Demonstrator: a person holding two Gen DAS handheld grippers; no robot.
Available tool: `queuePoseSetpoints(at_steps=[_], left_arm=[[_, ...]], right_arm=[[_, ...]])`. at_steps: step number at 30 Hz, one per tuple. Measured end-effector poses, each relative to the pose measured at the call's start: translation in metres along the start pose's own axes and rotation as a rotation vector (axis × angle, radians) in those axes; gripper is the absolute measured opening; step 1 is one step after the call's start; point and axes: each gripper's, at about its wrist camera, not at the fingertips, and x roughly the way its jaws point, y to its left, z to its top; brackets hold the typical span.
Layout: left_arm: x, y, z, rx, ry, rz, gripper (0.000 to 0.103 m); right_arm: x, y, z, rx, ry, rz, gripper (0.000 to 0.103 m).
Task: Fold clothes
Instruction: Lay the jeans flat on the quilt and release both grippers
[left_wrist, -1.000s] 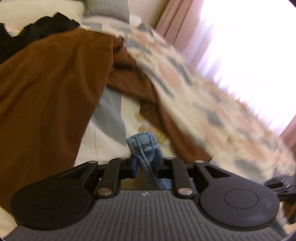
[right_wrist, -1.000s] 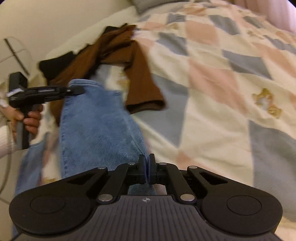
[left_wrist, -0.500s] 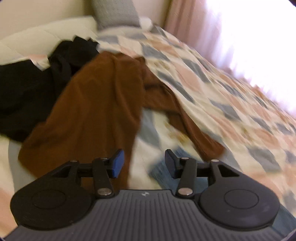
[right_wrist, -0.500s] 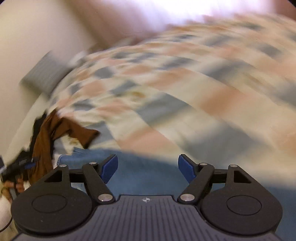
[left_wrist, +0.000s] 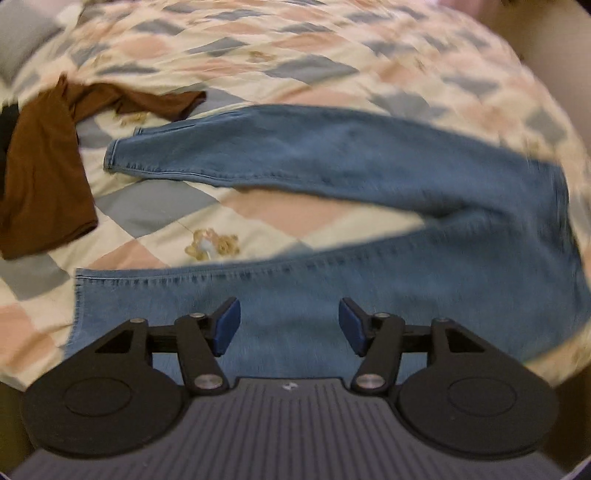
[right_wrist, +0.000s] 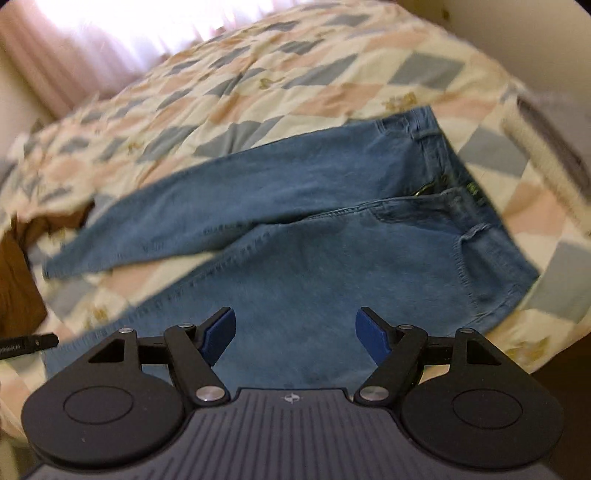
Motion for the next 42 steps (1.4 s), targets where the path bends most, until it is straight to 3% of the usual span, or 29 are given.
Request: queuePoseSetpoints(at_steps=[6, 12, 22, 29, 42], left_arm=[[-0.036, -0.042, -0.007, -0.014, -0.038, 0.047, 0.057], [-0.061, -0.081, -0.01, -0.06, -0.088, 0.112, 0.059], [-0.074, -0.123, -0.034, -0.179, -0.079, 0.185, 0.062], [-0.074, -0.14, -0.039, -0.246, -0.062, 0.227, 0.063], [-0.059, -0.129, -0.03, -0.207, 0.022, 0.256, 0.065]], right_arm=[[-0.028, 0.002, 0.0, -0.131, -0.014, -0.015, 0.082], [-0.041, -0.024, 0.009, -0.208, 0.002, 0.007, 0.083], [-0.041, -0.066, 0.026, -0.363, 0.053, 0.043, 0.085], [-0.032, -0.087, 0.038, -0.427, 0.091, 0.076, 0.086], [-0.019, -0.114, 0.066, -0.397, 0.162, 0.046, 0.086]])
